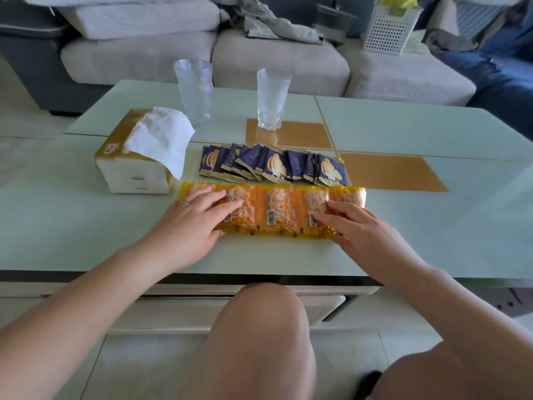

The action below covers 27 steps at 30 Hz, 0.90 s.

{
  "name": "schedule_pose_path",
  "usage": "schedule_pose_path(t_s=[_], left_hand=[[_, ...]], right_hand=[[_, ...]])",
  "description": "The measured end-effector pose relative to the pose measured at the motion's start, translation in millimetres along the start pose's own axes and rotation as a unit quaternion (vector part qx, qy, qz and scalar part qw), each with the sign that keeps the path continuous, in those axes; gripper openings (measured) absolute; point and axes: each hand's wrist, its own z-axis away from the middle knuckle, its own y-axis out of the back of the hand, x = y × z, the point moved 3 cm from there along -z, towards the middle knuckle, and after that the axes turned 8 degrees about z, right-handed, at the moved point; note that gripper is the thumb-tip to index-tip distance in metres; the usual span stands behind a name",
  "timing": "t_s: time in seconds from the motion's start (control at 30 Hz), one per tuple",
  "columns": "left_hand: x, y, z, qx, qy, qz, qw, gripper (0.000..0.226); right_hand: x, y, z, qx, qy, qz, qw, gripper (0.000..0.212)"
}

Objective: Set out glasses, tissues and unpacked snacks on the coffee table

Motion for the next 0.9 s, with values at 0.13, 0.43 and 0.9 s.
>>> schedule_pose_path(t_s=[0.13,0.43,0.9], left_hand=[[-5,-3,-12,0.000,-0.001,0.008,1.000,0.061],[-7,-6,-30,-0.009,0.011,0.009,1.000,0.061],[24,24,-48,0.022,0.002,0.003,1.000,0.078]], right_hand=[[5,-1,-7,0.011,-0.013,0.000,1.000,0.050],[18,-5,-22,-0.011,-0.036,-0.025,0.999,0.047],[33,24,-31,-0.025,-0.100,-0.155,0.982,0.048]])
